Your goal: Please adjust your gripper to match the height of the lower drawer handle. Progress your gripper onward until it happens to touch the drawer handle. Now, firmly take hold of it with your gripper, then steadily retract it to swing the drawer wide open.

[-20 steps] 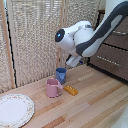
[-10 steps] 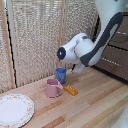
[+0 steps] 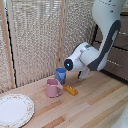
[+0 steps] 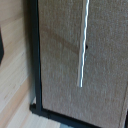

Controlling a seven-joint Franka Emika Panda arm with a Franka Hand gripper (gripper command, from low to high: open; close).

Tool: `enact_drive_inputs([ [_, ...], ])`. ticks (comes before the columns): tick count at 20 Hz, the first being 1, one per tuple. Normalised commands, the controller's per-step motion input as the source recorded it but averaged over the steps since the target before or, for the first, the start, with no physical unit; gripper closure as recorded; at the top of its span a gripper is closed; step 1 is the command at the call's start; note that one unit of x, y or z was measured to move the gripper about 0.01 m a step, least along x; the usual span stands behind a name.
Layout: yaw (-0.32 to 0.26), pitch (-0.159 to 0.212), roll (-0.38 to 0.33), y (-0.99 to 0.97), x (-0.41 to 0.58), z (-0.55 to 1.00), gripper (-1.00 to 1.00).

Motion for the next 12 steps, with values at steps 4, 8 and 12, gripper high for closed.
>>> enact_drive_inputs([
  [4,0.118,-0.060,-0.075,-0.74,-0.108,-0.01,-1.00],
  [8,0.090,-0.084,-0.080,-0.78,-0.057,0.00,-1.00],
  [12,0.051,-0.093,-0.039,-0.79,-0.023,0.04,-1.00],
])
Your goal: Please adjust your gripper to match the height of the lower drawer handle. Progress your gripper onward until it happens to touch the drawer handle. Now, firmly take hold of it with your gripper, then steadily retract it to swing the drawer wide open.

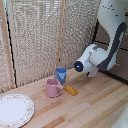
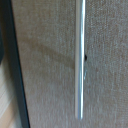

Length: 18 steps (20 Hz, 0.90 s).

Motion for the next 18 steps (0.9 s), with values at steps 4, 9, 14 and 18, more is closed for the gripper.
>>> enact_drive_inputs([
  [4,0.006,-0.041,0.005,-0.68,0.000,0.08,-1.00],
  [9,0.020,0.057,0.082,-0.49,0.017,0.00,1.00],
  [14,0.051,0.001,0.034,-0.35,-0.001,0.01,1.00],
  [18,0.219,0.021,0.048,-0.48,-0.003,0.00,1.00],
])
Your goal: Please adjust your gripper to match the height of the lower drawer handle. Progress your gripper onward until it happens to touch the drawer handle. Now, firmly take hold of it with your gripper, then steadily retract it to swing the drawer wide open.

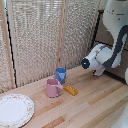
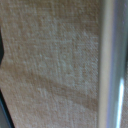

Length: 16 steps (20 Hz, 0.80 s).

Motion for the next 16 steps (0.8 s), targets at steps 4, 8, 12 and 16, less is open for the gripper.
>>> enact_drive_inputs([
  [4,0.214,0.069,0.034,-0.23,0.031,-0.02,1.00],
  [8,0.087,0.037,0.005,0.07,0.083,-0.08,1.00],
  [12,0.058,0.002,0.014,0.41,0.101,-0.11,1.00],
  [16,0.058,0.000,0.000,0.81,0.143,-0.15,1.00],
])
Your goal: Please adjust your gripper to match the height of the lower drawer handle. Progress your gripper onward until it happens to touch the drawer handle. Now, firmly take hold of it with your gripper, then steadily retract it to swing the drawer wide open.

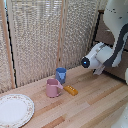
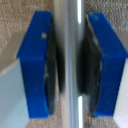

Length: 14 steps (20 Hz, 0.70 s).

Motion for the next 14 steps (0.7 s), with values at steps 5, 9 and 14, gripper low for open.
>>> enact_drive_inputs([
  [5,0.026,0.000,0.000,0.96,0.200,-0.17,1.00],
  [9,0.020,0.000,0.000,0.98,0.174,-0.16,1.00],
  [14,0.002,0.000,-0.016,0.97,0.097,-0.07,1.00],
])
